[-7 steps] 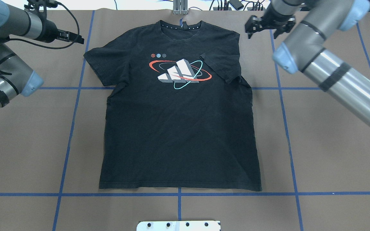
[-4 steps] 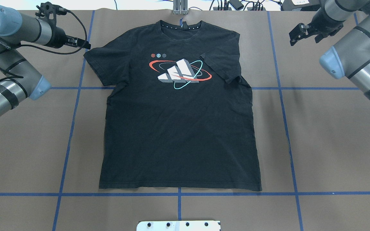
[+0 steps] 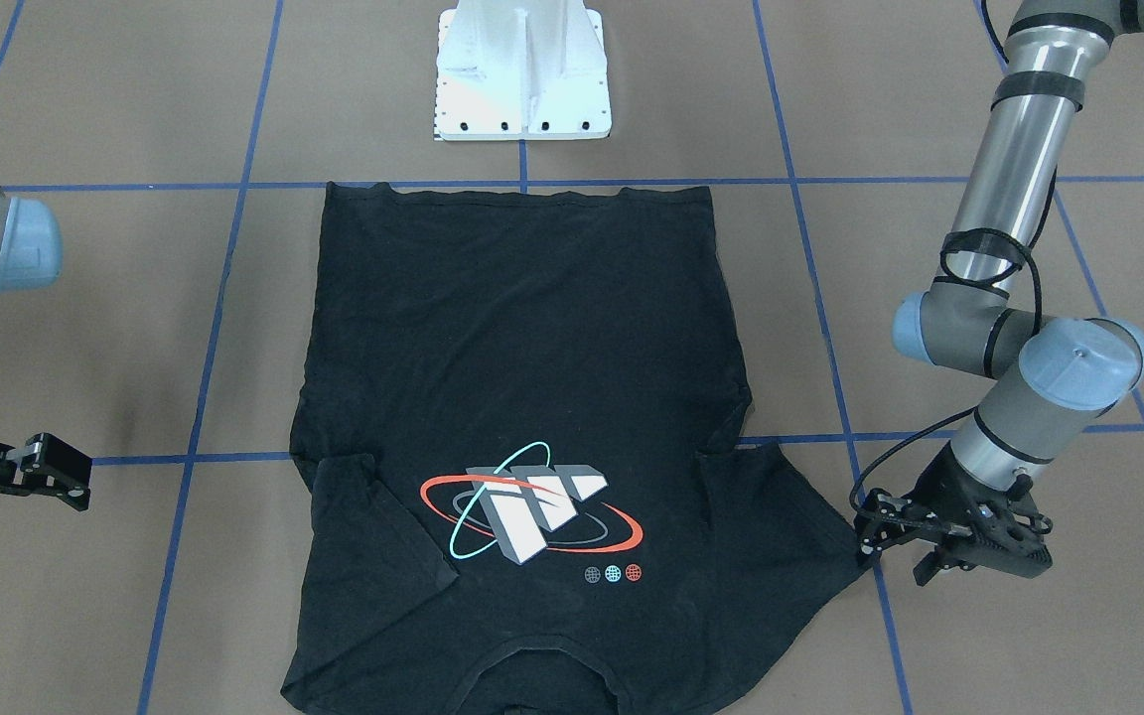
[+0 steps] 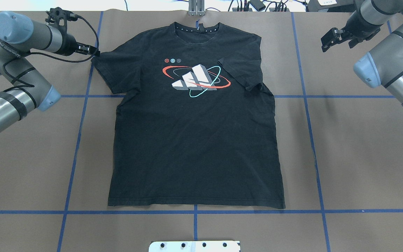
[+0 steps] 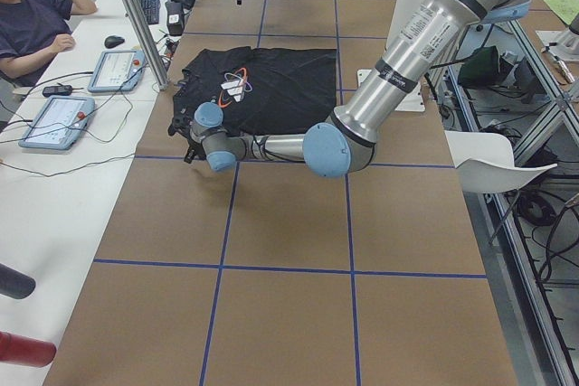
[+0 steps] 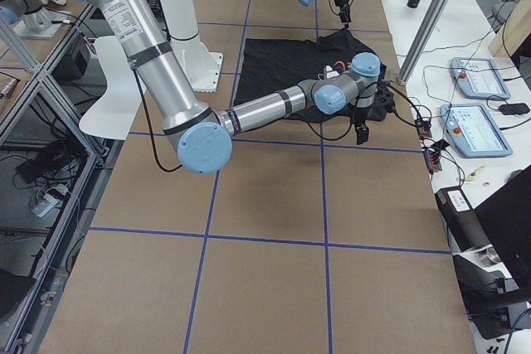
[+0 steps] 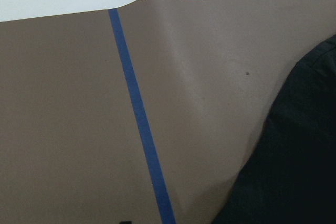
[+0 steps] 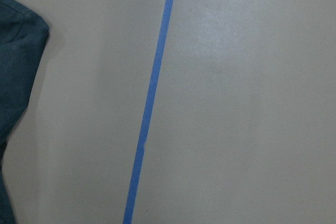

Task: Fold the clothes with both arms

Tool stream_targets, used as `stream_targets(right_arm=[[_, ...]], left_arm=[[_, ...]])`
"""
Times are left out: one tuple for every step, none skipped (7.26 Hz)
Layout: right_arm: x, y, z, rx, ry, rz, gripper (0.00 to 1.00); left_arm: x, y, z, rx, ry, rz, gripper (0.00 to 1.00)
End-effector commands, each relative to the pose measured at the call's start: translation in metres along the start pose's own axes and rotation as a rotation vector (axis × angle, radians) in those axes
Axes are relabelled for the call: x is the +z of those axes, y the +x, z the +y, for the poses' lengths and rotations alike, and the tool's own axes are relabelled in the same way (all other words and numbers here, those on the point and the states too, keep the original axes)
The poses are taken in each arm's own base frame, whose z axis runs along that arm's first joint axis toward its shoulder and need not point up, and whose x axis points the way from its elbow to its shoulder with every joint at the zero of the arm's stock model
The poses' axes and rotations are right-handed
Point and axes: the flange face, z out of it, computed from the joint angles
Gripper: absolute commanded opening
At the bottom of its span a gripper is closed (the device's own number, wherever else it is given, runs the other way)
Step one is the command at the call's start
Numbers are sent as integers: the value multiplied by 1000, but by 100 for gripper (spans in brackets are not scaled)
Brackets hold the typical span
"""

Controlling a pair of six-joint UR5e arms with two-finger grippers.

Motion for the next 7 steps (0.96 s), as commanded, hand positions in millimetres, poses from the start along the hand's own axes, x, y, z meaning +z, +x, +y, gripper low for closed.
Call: stream_targets(right_arm=[[3,1,0,0,0,5,100],[4,0,-1,-1,-1,6,100],[4,0,-1,-1,-1,5,100],[4,-1,-1,-2,-2,6,100],[3,-4,-2,-3,-2,5,100],[4,-10,-3,-2,-2,2,100],[4,-10,-3,-3,-1,1,100]], left_arm=[[6,6,6,8,-6,9,59],[9,9,10,12,-10,14,56],[9,10,11,13,-11,16,52],[9,9,12,13,-12,15,44],[8,8,12,12,-11,15,31],[8,8,12,12,-14,17,22],[6,8,10,12,-10,21,15]])
